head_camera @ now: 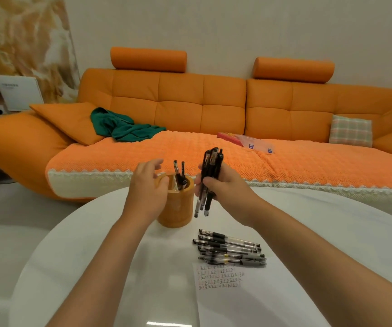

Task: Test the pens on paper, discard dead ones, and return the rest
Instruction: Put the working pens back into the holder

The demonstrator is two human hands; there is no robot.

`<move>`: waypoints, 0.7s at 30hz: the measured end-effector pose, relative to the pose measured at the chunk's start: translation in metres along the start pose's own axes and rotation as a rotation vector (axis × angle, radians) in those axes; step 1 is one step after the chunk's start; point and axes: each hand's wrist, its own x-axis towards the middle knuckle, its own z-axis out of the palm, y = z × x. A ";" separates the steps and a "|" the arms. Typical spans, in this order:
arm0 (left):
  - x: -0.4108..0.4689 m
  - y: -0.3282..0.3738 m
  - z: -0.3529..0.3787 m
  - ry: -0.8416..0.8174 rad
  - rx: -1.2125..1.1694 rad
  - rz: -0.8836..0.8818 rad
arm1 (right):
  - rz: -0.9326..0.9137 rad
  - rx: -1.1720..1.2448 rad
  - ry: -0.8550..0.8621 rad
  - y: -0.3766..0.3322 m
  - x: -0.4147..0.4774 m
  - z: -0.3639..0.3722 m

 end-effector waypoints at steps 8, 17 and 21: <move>-0.003 -0.021 -0.008 -0.277 0.009 -0.166 | -0.094 0.134 0.272 -0.042 0.064 0.047; 0.005 -0.029 -0.014 -0.297 -0.057 -0.178 | 0.015 -0.190 0.246 -0.010 0.089 0.078; 0.004 -0.028 -0.013 -0.296 -0.039 -0.151 | 0.076 -0.296 0.182 -0.003 0.094 0.075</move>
